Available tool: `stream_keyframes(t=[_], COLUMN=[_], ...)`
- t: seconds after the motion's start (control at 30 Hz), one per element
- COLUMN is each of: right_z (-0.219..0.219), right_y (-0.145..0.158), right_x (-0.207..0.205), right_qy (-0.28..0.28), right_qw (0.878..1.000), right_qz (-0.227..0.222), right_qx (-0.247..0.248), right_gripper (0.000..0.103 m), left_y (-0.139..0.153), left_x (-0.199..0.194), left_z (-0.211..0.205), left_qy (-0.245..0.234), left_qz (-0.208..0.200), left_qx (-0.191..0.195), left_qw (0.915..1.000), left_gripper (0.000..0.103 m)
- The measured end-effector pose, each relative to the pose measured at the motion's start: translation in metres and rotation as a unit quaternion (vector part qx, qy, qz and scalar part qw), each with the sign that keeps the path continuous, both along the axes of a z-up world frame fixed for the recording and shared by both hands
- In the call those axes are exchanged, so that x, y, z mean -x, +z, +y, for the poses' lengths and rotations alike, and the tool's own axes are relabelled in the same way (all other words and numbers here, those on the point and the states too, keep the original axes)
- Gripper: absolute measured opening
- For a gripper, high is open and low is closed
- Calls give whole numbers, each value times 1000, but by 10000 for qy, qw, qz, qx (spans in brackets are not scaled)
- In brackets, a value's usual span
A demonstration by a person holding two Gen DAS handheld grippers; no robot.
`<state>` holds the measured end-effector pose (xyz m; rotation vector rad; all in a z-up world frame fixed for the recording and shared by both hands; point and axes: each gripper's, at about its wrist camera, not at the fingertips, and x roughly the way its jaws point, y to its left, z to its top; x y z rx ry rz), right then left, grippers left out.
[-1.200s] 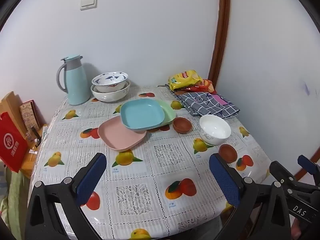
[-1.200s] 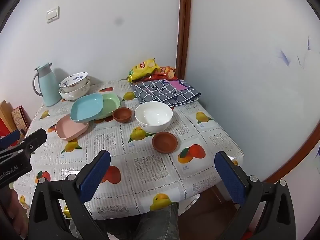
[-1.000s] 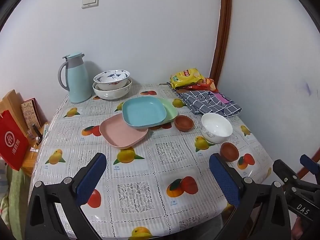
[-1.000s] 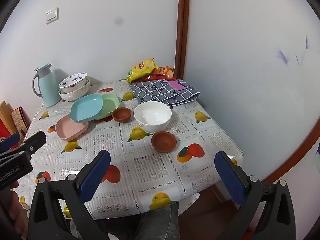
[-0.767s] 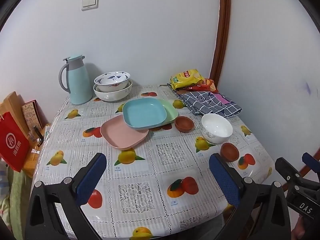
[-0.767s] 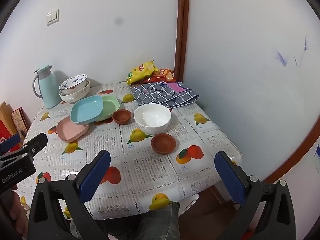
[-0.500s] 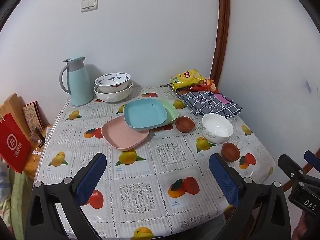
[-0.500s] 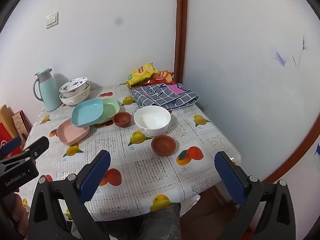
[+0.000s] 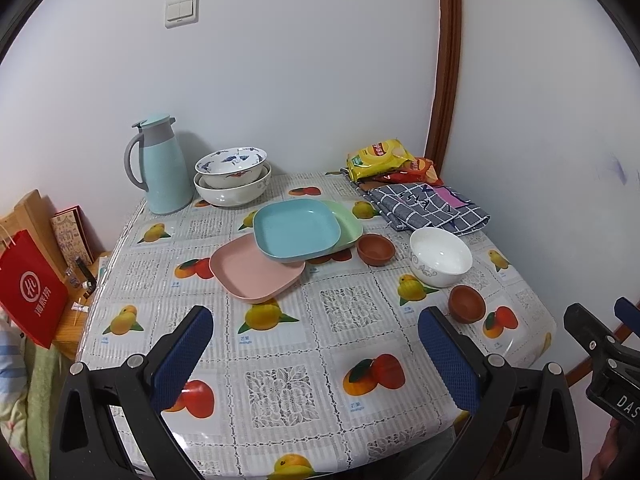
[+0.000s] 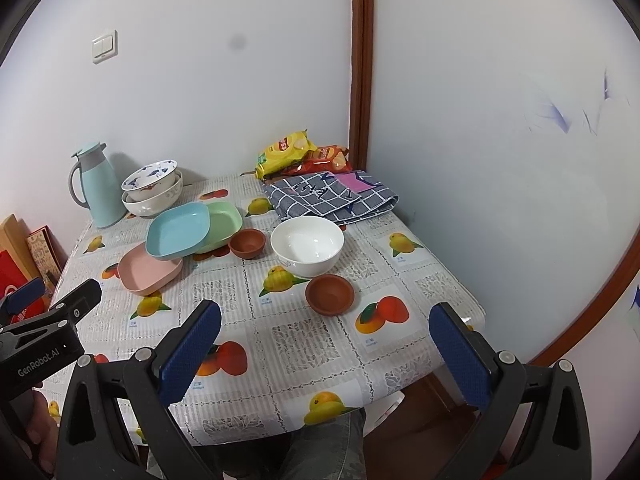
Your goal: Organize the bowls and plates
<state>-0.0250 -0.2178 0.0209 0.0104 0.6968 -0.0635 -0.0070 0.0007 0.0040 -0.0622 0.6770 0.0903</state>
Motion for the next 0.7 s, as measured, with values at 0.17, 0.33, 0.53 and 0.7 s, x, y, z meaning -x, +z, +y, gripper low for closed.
stream_keyframes(t=[0.17,0.33,0.53,0.7], right_z=[0,0,1,1], right_y=[0,1,1,2], right_x=[0,0,3,4], right_qy=[3,3,23,46], right_qw=[10000,10000,10000,10000], right_qz=[-2,-8,-38,-52], right_qx=[6,8,6,14], right_gripper=[102,102,102,102], left_y=[2,2,2,2], left_x=[2,3,3,4], left_z=[-1,-2,-3,-3], left_qy=[-30,-24,-25,-21], left_qz=[-35,-43,-44,-49], left_qx=[-13,-30,-37,-42], left_qw=[10000,10000,10000,10000], left_gripper=[103,103,103,103])
